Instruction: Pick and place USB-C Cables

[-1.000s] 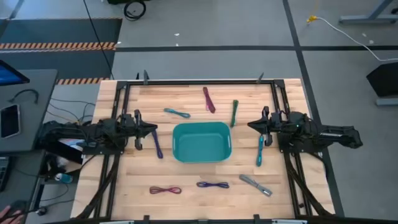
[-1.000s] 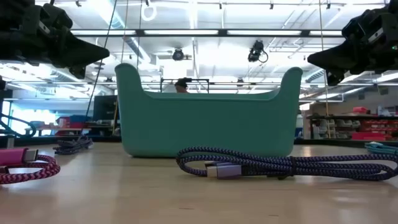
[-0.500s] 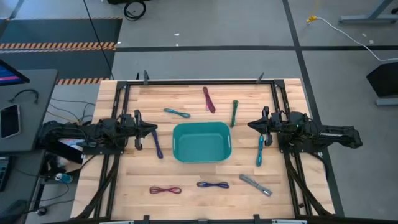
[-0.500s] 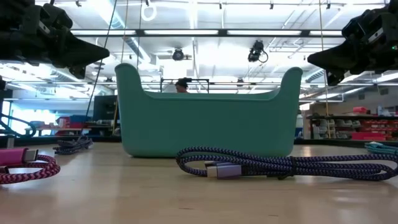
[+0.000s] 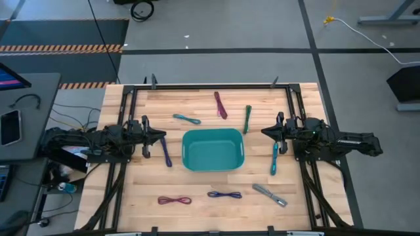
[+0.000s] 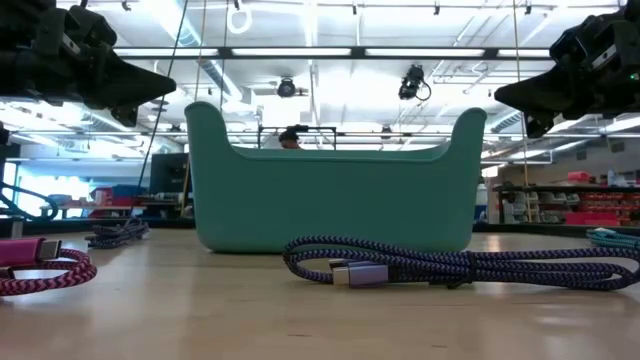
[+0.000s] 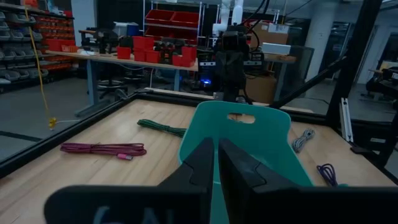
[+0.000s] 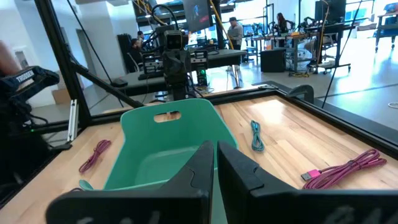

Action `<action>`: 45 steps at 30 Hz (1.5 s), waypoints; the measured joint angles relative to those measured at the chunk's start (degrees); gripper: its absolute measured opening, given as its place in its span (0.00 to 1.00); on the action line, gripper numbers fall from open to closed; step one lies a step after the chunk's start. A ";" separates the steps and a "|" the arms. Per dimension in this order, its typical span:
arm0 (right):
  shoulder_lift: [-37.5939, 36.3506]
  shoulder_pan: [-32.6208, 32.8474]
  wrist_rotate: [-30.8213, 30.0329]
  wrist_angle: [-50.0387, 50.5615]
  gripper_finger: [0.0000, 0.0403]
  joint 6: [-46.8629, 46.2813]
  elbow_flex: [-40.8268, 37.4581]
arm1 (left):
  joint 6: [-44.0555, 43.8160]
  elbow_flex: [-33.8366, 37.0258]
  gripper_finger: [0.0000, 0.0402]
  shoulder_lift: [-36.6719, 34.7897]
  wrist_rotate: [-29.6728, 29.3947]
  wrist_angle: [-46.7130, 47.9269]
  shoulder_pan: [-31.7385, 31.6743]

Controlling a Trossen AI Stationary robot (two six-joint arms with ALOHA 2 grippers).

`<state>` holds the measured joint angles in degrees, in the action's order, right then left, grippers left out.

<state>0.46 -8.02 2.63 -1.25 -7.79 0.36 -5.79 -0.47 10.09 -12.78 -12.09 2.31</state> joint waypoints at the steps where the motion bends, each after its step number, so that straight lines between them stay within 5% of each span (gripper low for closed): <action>1: 0.01 0.01 -0.02 0.02 0.07 0.00 0.00 | -0.01 -0.01 0.07 0.01 -0.01 0.01 0.01; 19: 0.01 0.01 -0.02 0.01 0.07 0.00 0.00 | -1.20 -0.02 0.07 0.00 -0.03 -1.10 0.02; 29: -0.01 0.00 -0.02 0.02 0.07 0.00 0.00 | -27.33 -0.02 0.07 0.01 -0.59 -7.74 0.02; 33: 0.01 0.00 -0.02 -0.50 0.07 -0.02 0.00 | -35.99 -0.02 0.07 0.00 -7.28 -14.10 0.01; 45: 0.01 0.01 -3.54 -32.98 0.07 -11.45 0.00 | -34.22 -0.02 0.07 -0.01 -11.47 -23.76 0.00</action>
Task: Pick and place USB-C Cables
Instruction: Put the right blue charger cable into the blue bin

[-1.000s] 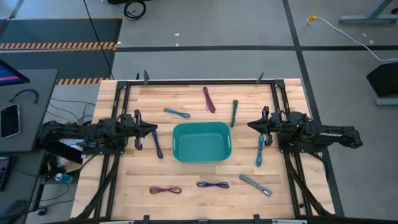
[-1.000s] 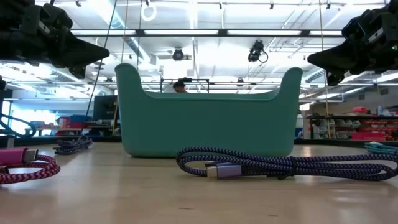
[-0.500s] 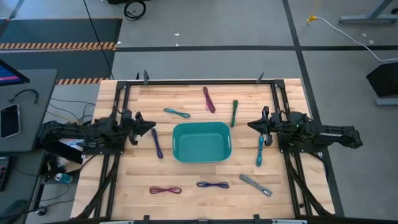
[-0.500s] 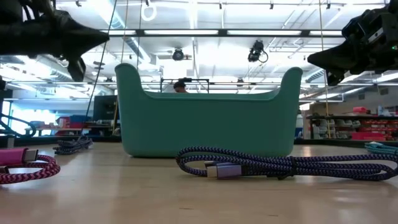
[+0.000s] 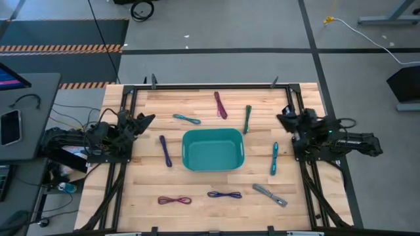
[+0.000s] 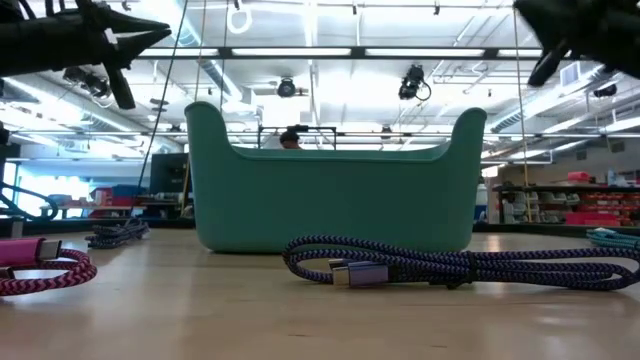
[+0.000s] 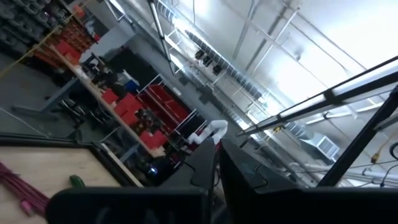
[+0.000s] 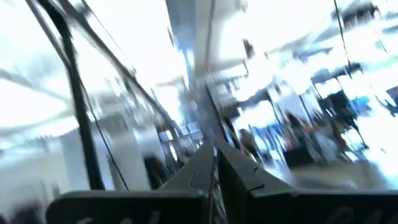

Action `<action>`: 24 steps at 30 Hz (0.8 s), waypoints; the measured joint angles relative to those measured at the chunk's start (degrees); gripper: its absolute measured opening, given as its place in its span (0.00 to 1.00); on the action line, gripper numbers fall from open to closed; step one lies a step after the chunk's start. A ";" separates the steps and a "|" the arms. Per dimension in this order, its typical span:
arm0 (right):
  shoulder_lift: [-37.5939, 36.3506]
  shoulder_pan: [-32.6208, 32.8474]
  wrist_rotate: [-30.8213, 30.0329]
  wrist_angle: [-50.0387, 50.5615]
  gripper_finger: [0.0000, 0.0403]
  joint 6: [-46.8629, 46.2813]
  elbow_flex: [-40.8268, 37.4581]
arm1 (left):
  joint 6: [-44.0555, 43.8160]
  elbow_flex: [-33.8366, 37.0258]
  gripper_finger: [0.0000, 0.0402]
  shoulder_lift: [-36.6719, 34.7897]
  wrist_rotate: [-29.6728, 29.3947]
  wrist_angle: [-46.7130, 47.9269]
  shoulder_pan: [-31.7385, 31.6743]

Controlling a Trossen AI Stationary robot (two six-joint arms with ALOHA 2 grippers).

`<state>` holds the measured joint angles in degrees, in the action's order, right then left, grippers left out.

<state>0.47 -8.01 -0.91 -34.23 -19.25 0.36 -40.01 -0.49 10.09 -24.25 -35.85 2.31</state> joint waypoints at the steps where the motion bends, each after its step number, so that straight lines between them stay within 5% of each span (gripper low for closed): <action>1: -0.04 0.00 -0.02 -2.56 0.07 0.11 0.00 | -0.40 0.00 0.07 0.00 0.00 -0.01 0.00; 9: 0.00 -0.02 -1.98 -7.72 0.08 -4.24 0.75 | 6.01 0.00 0.08 0.02 -0.04 -1.35 0.00; 15: 1.89 0.00 -0.60 -4.68 0.17 0.52 10.10 | 15.34 0.00 0.16 0.01 0.01 -9.79 0.00; 19: 7.25 0.00 -0.47 9.24 0.26 3.59 22.11 | 17.12 0.00 0.25 0.02 0.02 -10.57 0.00; 24: 18.42 -0.01 -2.69 40.69 0.36 3.76 41.28 | 17.13 0.00 0.35 0.01 0.02 -10.20 0.00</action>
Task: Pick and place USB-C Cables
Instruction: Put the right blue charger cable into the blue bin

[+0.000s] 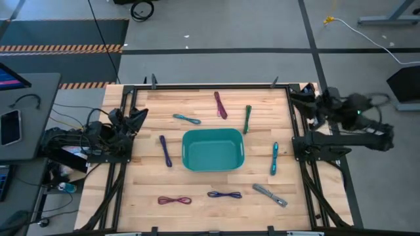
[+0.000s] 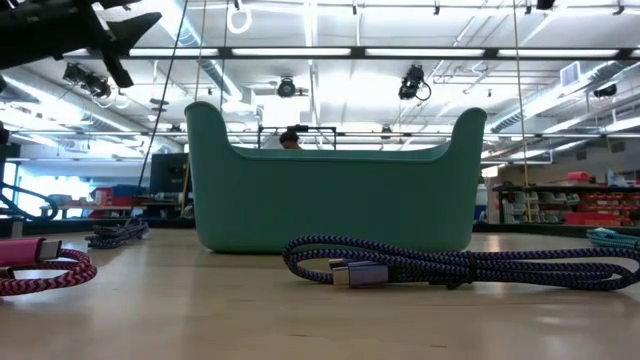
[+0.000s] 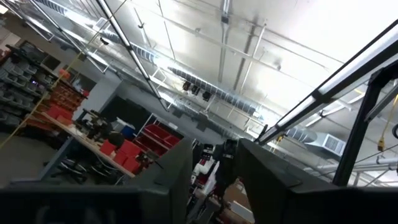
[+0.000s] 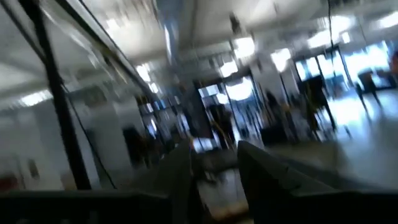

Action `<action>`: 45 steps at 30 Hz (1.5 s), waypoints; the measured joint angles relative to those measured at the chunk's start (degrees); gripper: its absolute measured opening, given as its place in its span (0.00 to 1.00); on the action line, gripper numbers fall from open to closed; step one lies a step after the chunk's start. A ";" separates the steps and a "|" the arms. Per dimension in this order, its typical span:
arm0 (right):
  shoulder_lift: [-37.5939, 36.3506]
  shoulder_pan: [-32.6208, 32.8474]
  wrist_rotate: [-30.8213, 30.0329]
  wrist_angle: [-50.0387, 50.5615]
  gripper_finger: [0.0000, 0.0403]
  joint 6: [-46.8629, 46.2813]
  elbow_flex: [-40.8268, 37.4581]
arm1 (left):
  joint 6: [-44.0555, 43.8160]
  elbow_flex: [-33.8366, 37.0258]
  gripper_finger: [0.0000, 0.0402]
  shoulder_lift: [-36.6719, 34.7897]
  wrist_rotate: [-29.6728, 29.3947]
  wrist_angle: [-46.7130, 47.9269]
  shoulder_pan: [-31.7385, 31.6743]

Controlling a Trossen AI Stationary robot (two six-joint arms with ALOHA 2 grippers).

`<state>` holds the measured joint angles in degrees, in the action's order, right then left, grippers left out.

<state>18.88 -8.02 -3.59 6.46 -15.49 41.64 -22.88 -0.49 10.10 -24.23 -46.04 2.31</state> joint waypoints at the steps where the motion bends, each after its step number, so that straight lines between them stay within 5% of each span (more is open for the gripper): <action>1: 2.76 0.01 -0.67 5.95 0.37 -0.55 4.00 | -0.01 0.00 0.37 0.01 0.00 -0.02 0.01; 10: 26.43 0.01 -6.45 53.77 0.38 -7.69 32.76 | -0.01 -0.02 0.38 -0.01 0.02 0.00 0.01; 18: 38.29 0.00 -6.75 81.23 0.37 -20.39 35.16 | 0.09 -0.02 0.38 0.01 0.03 0.58 0.00; 32: 40.06 1.30 -4.40 67.93 0.37 -18.46 31.97 | -0.05 -0.02 0.38 0.01 0.04 1.01 0.01; 45: 40.01 1.30 -4.21 69.02 0.37 -20.24 31.97 | -0.03 -0.02 0.38 0.00 0.04 0.99 0.00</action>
<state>58.89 -6.72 -7.80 75.47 -35.72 73.60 -22.92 -0.51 10.11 -24.18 -45.06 2.31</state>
